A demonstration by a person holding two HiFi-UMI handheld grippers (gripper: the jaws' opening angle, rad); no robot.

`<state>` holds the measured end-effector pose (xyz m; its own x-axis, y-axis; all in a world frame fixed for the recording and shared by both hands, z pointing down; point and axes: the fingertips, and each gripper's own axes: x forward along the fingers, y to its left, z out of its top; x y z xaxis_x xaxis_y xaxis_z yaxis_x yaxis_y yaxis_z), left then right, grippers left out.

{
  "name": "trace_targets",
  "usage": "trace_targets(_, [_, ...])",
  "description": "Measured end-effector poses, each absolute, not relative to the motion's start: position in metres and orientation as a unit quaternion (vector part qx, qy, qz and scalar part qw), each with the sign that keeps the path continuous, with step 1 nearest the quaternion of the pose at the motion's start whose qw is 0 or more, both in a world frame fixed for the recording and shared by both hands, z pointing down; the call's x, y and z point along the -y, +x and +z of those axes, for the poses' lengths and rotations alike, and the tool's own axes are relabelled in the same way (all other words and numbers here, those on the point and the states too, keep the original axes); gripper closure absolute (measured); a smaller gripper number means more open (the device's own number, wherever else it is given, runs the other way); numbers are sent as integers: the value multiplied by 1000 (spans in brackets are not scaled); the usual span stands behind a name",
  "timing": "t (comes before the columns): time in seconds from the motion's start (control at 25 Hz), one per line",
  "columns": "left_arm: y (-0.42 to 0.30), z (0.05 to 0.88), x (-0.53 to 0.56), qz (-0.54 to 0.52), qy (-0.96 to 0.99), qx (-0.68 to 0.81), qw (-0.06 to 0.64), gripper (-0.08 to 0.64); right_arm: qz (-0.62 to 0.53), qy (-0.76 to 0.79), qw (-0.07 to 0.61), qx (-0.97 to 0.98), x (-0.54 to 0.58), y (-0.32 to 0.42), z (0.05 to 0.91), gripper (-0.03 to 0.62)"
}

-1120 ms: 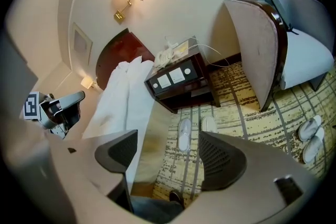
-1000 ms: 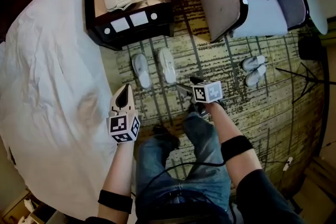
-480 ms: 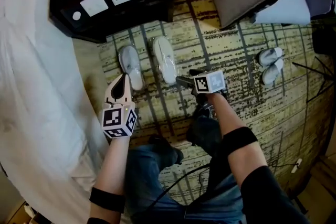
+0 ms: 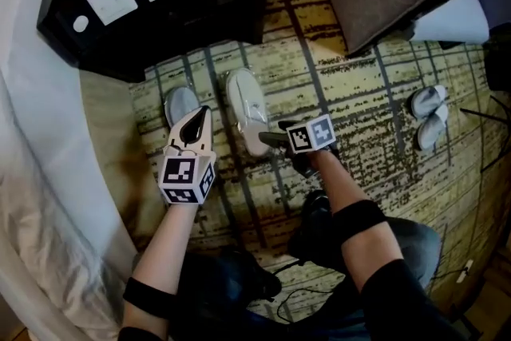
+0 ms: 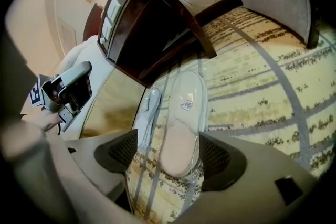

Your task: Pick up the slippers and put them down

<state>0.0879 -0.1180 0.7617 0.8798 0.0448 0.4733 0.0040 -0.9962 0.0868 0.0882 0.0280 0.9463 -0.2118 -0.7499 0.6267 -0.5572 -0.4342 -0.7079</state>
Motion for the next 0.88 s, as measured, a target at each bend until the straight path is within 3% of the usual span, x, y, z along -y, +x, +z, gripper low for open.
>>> trace_targets(0.24, [101,806,128,235,969,-7,75,556,-577,-625,101,-516,-25,84,992,202])
trace_targets(0.68, [115,805,138,227,970,-22,85,557,-594,-623,130,-492,-15,66,1030,202])
trace_targets(0.76, [116,803,144,224,970,-20,89,557,-596,-625,117,-490,-13,66,1037,235])
trace_targets(0.84, [117,801,150,219,971,-17,93,557,-600,-632,105,-479,-16,69,1044,326])
trace_targets(0.88, [117,799,152,216,972,-16,95,557,-602,-635,101,-474,-18,71,1046,333])
